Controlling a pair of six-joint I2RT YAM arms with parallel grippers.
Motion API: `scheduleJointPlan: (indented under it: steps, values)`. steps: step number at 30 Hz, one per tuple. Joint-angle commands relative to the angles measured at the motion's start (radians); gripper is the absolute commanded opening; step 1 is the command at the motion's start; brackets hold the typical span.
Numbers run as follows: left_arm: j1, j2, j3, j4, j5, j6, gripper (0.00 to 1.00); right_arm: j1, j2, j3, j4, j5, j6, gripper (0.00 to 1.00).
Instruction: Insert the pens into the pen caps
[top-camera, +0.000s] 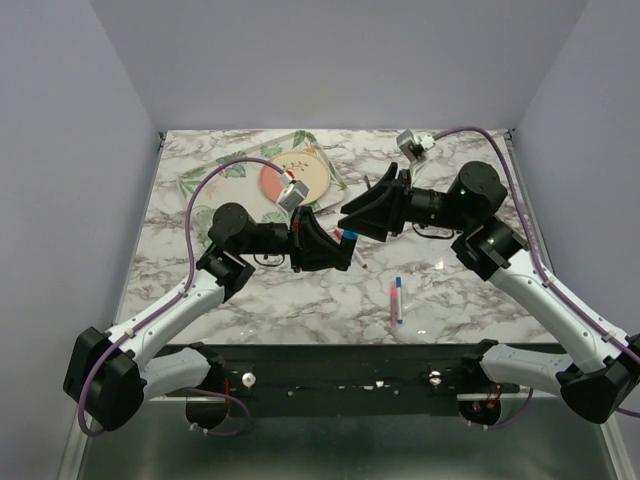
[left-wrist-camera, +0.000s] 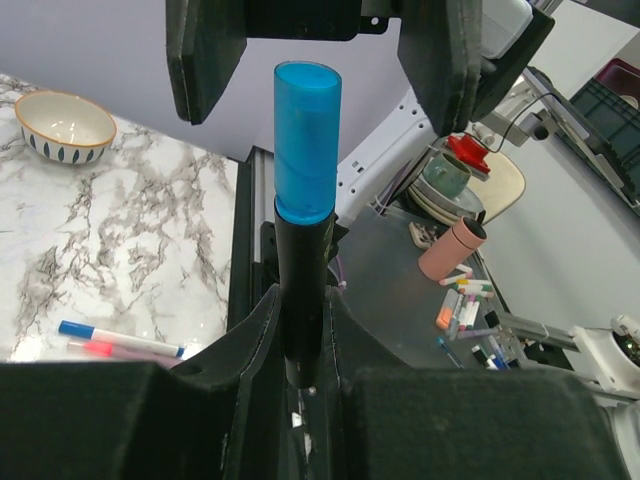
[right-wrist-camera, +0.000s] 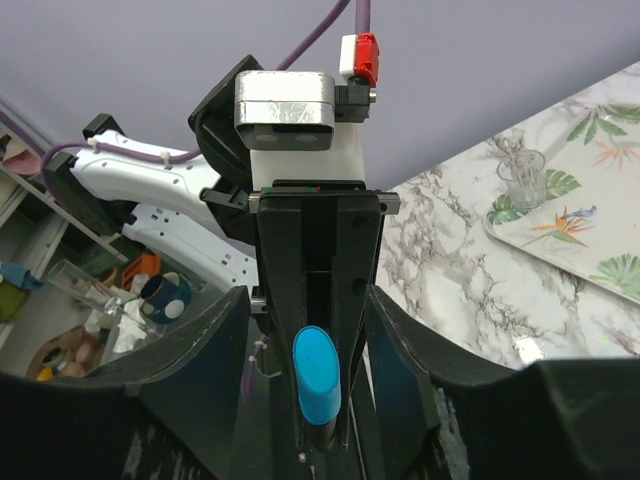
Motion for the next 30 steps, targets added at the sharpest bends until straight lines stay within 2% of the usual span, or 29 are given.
scheduleJointPlan:
  steps: [1,7,10,11,15,16,19,23,26,30]
  values:
    - [0.0,-0.003,-0.006,0.035,0.02,-0.006,0.0,-0.003,0.005,-0.031,0.063,-0.029,0.026,0.54]
    - [0.0,-0.003,-0.003,0.031,0.009,-0.006,0.0,-0.003,-0.017,-0.063,0.074,-0.018,0.032,0.47]
    - [0.0,0.001,0.006,0.012,-0.002,-0.003,0.0,-0.003,-0.026,-0.083,0.072,-0.009,0.03,0.34]
    - [0.0,0.007,0.011,0.005,-0.015,0.002,0.0,-0.001,-0.028,-0.09,0.072,-0.01,0.032,0.21]
    - [0.002,0.009,0.061,-0.121,-0.109,0.066,0.0,0.02,-0.041,-0.11,0.022,0.026,0.003,0.06]
    - [0.003,0.006,0.064,-0.168,-0.135,0.081,0.0,0.023,-0.044,-0.119,0.008,0.033,-0.022,0.04]
    - [0.013,-0.009,0.067,-0.164,-0.215,0.086,0.0,0.045,-0.064,-0.146,-0.056,0.083,-0.078,0.01]
    - [0.049,0.032,0.127,-0.192,-0.2,0.094,0.0,0.051,-0.078,-0.166,-0.164,0.082,-0.135,0.01]
    - [0.056,0.05,0.192,-0.284,-0.206,0.17,0.0,0.051,-0.095,-0.191,-0.216,0.06,-0.169,0.01]
    - [0.059,0.051,0.216,-0.281,-0.223,0.221,0.0,0.051,-0.115,-0.256,-0.164,0.013,-0.143,0.01]
